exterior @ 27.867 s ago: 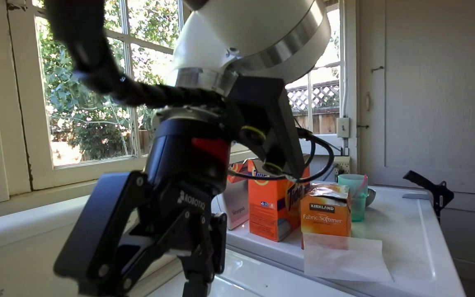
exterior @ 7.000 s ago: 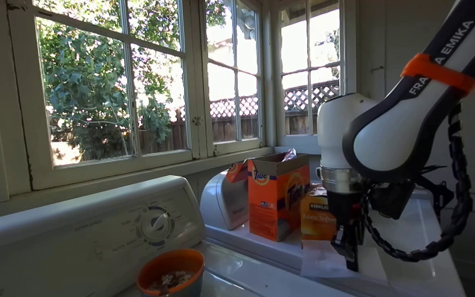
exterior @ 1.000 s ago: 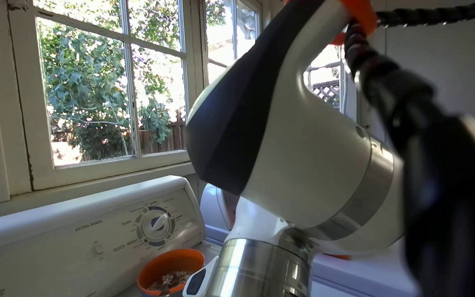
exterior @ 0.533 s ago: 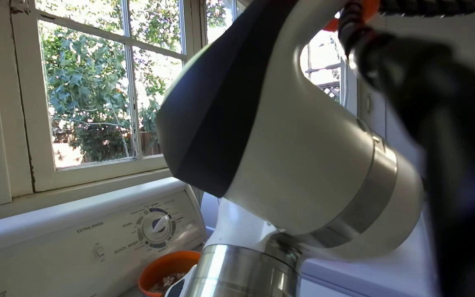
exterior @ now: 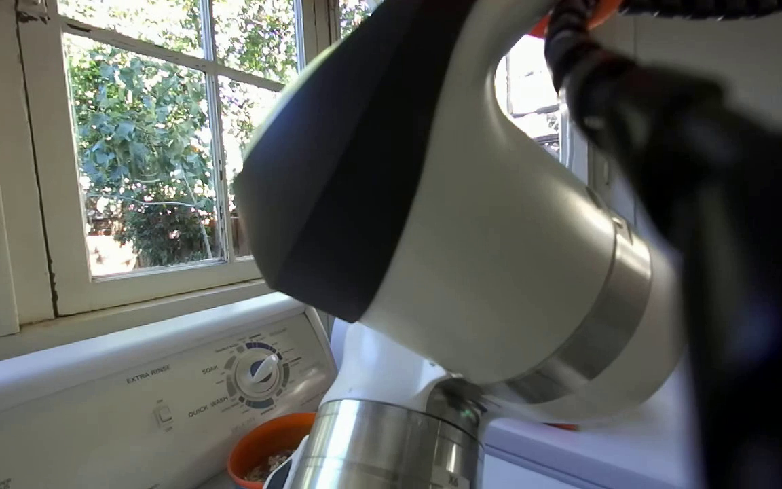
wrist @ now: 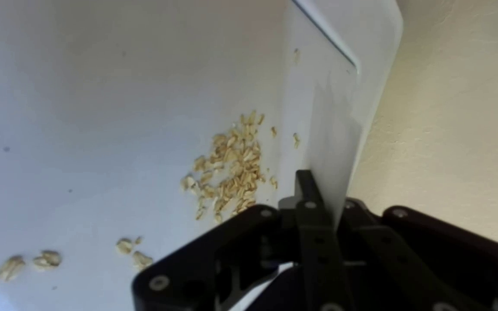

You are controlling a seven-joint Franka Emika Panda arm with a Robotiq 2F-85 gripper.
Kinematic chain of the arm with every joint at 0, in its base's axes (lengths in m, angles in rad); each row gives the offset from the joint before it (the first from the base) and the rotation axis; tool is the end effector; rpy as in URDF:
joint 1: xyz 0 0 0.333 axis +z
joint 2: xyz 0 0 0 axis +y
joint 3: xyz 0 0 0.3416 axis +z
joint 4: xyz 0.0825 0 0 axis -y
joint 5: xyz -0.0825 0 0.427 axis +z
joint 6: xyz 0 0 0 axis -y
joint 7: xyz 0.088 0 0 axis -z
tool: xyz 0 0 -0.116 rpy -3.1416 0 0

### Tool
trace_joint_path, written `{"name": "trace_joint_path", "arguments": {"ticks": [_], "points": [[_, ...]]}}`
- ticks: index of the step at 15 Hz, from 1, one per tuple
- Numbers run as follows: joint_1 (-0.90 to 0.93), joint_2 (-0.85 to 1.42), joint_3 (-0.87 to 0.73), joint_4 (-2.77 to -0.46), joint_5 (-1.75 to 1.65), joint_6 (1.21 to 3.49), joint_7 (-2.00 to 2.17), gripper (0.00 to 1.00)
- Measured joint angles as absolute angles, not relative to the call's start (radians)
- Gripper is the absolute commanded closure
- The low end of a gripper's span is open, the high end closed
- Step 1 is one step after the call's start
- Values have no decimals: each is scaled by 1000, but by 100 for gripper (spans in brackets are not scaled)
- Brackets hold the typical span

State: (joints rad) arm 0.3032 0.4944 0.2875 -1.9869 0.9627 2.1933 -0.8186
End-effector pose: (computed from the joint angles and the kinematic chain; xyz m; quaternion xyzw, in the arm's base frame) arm 0.5063 0.3791 0.1999 -0.8558 -0.3032 0.0883 0.4097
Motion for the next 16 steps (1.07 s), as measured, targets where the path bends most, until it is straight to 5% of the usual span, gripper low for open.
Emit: {"name": "trace_joint_path", "arguments": {"ticks": [16], "points": [[306, 530, 285, -1987, 952, 2295, -501, 100]]}}
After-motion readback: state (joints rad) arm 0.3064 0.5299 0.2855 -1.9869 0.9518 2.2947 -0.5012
